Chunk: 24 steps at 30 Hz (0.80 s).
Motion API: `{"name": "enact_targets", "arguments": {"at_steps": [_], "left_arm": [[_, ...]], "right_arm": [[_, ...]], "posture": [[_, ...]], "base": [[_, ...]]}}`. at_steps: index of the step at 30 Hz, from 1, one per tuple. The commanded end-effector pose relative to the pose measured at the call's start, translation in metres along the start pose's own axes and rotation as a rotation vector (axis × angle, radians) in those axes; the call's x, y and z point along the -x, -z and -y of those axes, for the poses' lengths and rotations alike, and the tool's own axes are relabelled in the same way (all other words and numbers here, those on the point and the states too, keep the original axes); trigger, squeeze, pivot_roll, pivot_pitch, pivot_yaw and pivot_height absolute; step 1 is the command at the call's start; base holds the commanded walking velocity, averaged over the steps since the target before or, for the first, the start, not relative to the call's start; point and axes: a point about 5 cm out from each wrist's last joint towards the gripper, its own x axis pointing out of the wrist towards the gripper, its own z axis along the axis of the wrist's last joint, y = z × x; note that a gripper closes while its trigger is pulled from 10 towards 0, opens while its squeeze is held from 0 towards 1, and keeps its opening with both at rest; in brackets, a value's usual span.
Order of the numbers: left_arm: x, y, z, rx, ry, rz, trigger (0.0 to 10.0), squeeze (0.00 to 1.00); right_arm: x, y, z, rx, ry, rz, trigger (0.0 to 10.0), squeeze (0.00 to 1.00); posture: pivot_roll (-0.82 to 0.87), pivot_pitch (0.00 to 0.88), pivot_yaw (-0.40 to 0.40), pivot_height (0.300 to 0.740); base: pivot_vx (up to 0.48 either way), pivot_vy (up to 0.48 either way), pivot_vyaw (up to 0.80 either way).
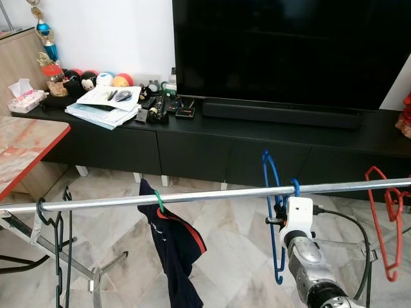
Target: Hang hanger
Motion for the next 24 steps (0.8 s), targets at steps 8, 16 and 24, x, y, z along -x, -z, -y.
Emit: {"name": "enact_targets", "arguments": {"at_steps": [8,16,24], "left_arm": [[0.001,0.007,0.003,-0.008,0.02,-0.025,10.0,0.0],[0.001,0.007,0.004,-0.01,0.023,-0.024,10.0,0.0],[0.001,0.006,0.004,-0.022,0.034,-0.025,10.0,0.0]], "right_arm": [[0.006,0.019,-0.003,-0.042,0.004,-0.057,10.0,0.53],[0.014,0.016,0.009,-0.067,0.051,0.089,10.0,0.92],[0.028,0.006,0.023,-0.082,0.082,0.253,10.0,0.88]], "posture": [[0.05,0.018,-0.015,0.74],[0.05,0.015,-0.021,0.74],[0.03,0.0,-0.02,0.74]], "base": [[0.0,0.0,0.0],[0.0,0.0,0.0],[0.0,0.0,0.0]]}}
